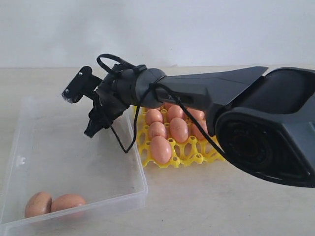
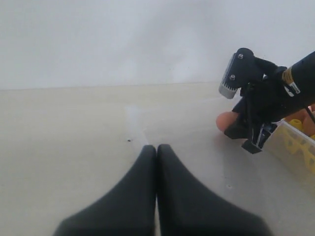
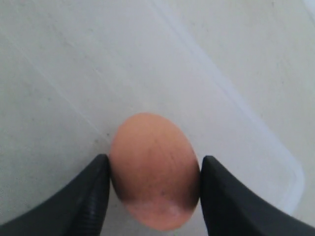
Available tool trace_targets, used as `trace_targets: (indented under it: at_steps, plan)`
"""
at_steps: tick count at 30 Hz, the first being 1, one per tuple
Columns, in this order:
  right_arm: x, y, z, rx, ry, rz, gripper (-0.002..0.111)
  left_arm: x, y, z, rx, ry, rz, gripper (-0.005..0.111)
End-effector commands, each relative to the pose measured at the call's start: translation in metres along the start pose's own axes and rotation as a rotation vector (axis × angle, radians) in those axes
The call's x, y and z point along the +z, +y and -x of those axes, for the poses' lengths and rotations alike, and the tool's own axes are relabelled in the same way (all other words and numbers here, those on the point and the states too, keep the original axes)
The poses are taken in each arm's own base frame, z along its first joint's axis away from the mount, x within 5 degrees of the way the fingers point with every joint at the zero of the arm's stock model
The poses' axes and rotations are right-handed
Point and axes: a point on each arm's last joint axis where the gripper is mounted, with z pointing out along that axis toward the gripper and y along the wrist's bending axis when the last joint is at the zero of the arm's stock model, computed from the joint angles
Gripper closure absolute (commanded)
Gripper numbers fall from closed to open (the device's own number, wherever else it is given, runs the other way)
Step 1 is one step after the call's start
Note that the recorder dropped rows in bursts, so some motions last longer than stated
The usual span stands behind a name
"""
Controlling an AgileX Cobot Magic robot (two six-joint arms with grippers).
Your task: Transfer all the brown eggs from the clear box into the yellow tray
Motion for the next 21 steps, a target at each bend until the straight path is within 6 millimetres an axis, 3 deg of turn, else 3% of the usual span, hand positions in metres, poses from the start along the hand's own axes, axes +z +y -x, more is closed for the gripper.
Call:
trace_targets:
  at_steps: [1, 6, 12, 17, 21]
  plan:
    - [-0.035, -0.01, 0.004, 0.304, 0.147, -0.026, 0.107, 0.0, 0.0, 0.001, -0.004, -0.007, -0.005, 0.111]
    - [-0.049, 0.004, 0.009, 0.419, 0.201, 0.057, 0.107, 0.0, 0.0, 0.001, -0.004, -0.007, -0.005, 0.111]
    - [-0.054, 0.048, 0.009, 0.577, 0.282, 0.261, 0.107, 0.0, 0.0, 0.001, -0.004, -0.007, -0.005, 0.111]
    - [-0.061, 0.076, 0.014, 0.55, 0.299, 0.329, 0.107, 0.0, 0.0, 0.001, -0.004, -0.007, -0.005, 0.111]
    - [-0.063, 0.081, 0.015, 0.521, 0.299, 0.334, 0.107, 0.0, 0.0, 0.001, -0.004, -0.007, -0.005, 0.111]
